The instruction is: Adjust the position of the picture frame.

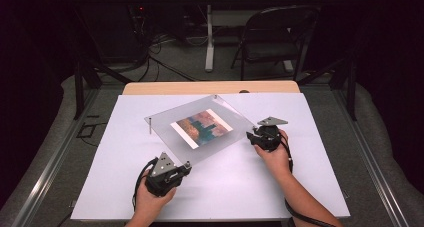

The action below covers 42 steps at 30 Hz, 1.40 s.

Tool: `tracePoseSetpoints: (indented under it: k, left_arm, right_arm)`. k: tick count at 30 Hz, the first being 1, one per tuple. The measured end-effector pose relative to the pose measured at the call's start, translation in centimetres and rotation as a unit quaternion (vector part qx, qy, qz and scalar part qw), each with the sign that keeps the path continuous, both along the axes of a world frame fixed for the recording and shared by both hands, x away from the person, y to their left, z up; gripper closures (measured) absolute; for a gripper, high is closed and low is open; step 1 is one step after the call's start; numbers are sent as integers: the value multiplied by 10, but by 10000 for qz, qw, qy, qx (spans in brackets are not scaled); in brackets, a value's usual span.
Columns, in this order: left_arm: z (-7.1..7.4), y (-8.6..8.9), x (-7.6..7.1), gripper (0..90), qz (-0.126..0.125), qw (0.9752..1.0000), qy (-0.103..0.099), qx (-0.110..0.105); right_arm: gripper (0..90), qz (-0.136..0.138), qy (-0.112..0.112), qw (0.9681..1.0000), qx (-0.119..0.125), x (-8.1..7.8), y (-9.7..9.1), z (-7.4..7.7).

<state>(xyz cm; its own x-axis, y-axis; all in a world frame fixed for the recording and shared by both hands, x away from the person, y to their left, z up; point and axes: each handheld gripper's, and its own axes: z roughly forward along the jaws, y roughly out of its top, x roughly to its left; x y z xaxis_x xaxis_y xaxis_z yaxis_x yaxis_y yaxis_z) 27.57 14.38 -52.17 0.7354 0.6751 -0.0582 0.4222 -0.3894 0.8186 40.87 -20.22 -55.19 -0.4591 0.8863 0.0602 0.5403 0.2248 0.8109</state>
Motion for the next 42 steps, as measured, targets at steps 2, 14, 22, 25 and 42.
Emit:
tracePoseSetpoints:
  k: [2, 14, 22, 25, 42]
  left_arm:
    - [-6, -7, -1, 856, -102, 9999, 77, 13]
    - [-28, -35, -2, 855, -392, 9987, 182, 273]
    - [-28, -29, -4, 763, -472, 9984, 315, 78]
    - [-25, -20, -5, 669, -526, 9977, 429, -27]
    - [-12, 46, -9, 453, 288, 9977, 272, -550]
  right_arm:
    - [619, -15, -20, 10000, 7, 0, -1, 0]
    - [595, -21, -67, 9999, 124, -17, -12, 9]
    - [565, 108, -96, 9994, 313, -34, -13, 19]
    - [553, 192, -69, 9992, 343, -40, -11, 22]
    - [507, 541, -153, 9968, 560, -56, -1, 28]
